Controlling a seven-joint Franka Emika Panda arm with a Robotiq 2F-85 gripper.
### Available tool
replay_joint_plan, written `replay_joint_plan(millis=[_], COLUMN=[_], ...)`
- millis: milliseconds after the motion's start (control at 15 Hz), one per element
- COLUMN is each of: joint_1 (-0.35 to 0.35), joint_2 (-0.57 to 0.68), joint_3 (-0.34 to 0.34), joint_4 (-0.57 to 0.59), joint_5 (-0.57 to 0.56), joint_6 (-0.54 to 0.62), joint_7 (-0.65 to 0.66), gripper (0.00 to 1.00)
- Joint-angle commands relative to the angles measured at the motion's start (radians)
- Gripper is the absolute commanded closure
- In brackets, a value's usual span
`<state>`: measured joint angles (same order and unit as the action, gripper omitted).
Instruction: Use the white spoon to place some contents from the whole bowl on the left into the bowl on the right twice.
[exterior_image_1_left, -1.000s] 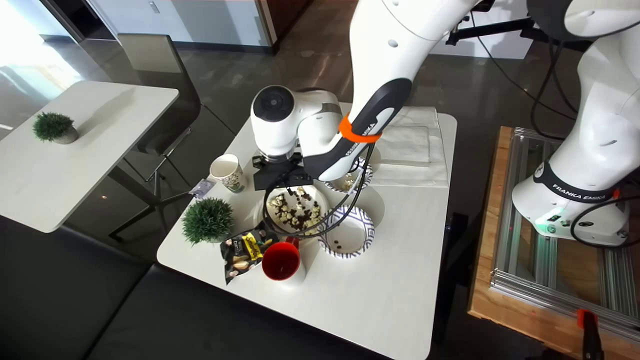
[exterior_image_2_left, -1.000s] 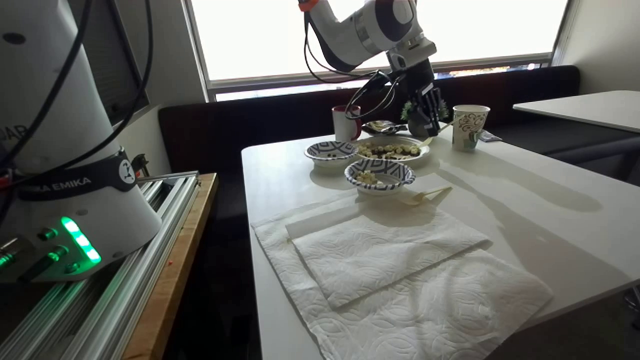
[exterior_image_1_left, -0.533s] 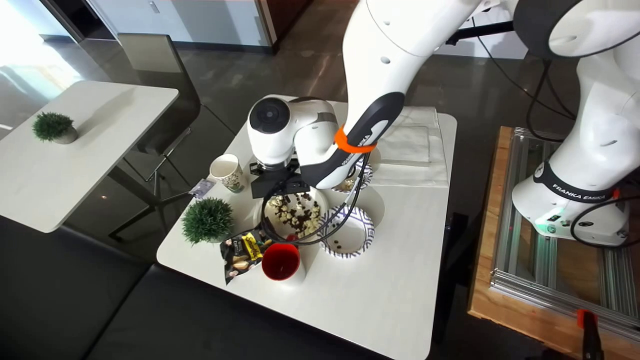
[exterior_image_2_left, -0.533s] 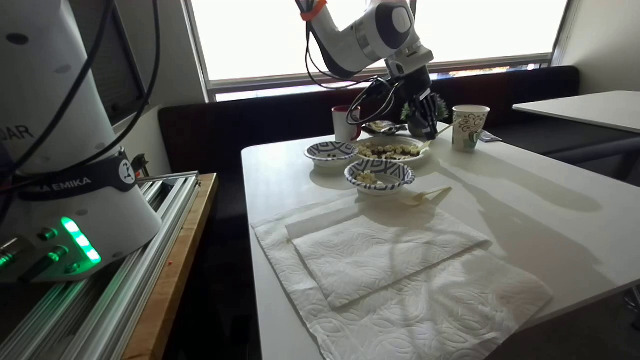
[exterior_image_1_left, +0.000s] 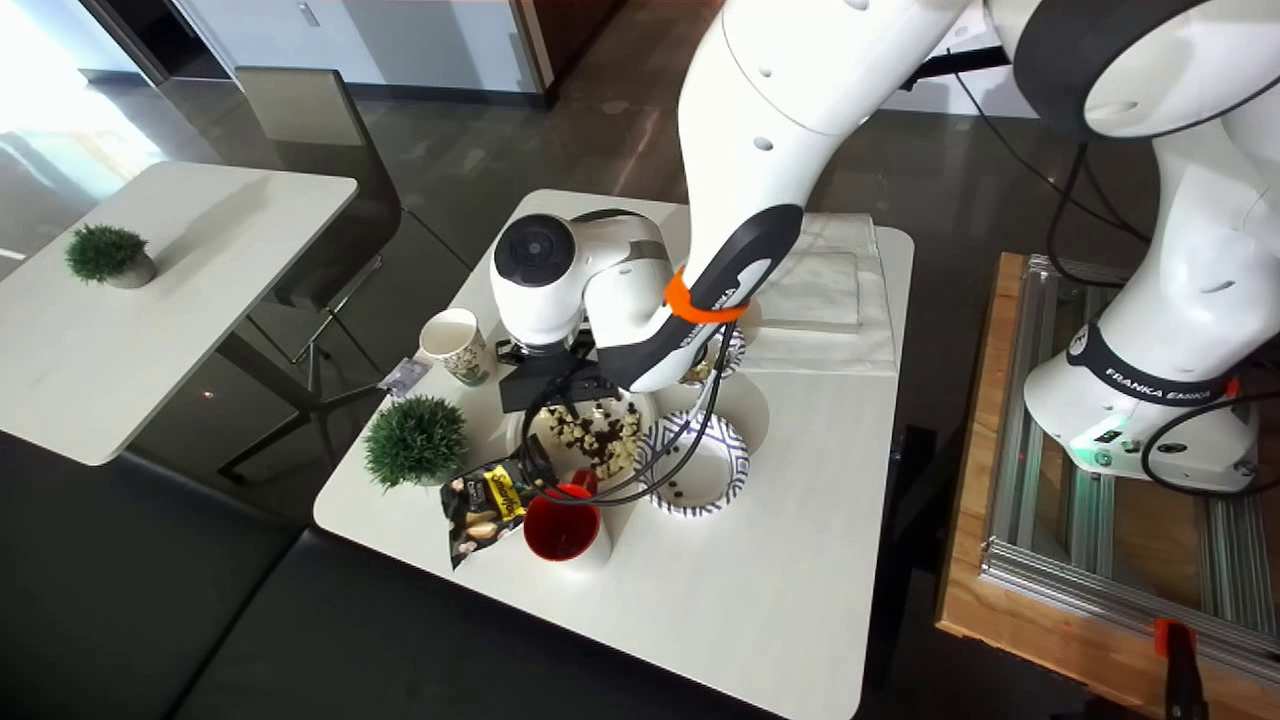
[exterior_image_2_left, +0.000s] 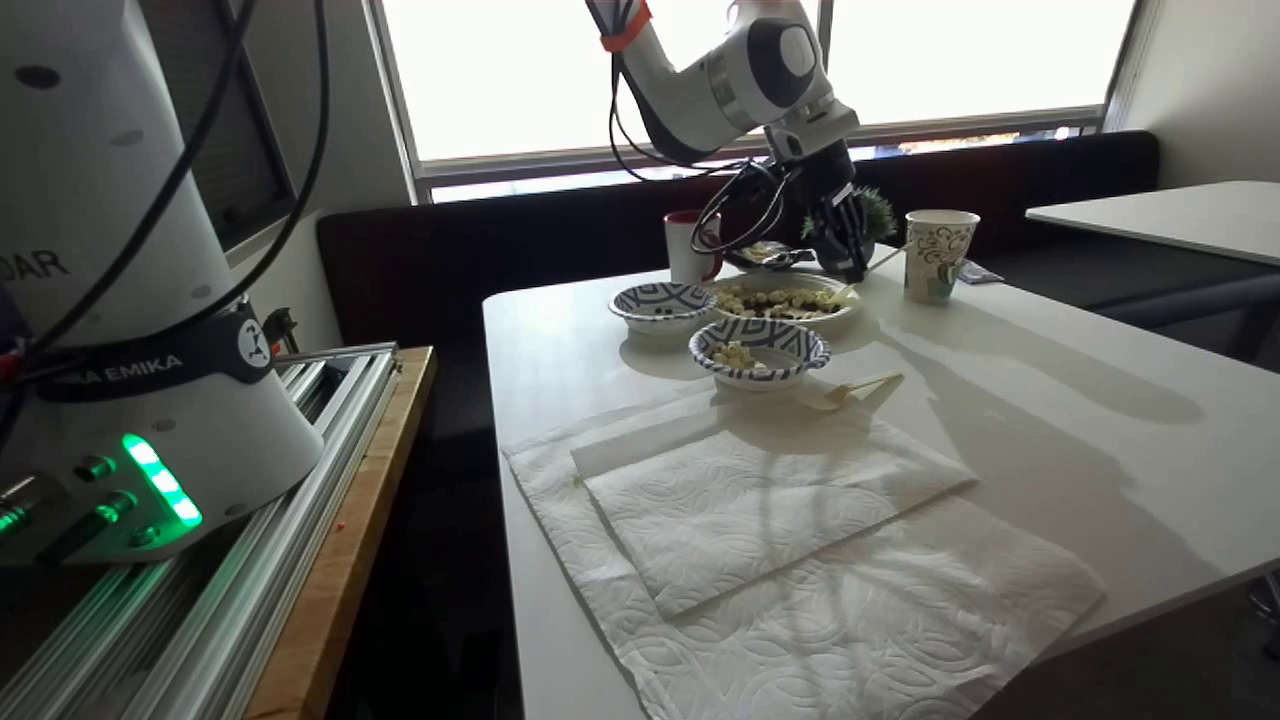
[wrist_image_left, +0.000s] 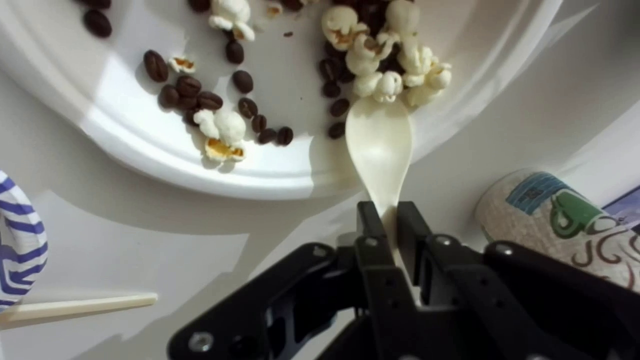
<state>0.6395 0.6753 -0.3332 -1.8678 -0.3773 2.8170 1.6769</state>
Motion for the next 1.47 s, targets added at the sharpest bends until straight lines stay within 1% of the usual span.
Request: replay_joint_plan(millis=[0,267,667,1067,1400], joint_1=[-0.017,-0.049,-0.141,-0.255,-0.353], joint_2=[0.020,0.012,0.010,0.011,-0.003], joint_3=[0.030,0.074,0.180,0.308,0.411], joint_4=[0.029,0.026,0.027,0.023,0.008], joint_5=[0.026,0.053,0.139,0.270,0.400], joint_6=[0.011,0.013,0.023,0.033,0.037], joint_7=[-0.002,-0.022,-0.088,-0.210,-0.356], gripper=[0.97,0.97,0.97,0.97,0.97])
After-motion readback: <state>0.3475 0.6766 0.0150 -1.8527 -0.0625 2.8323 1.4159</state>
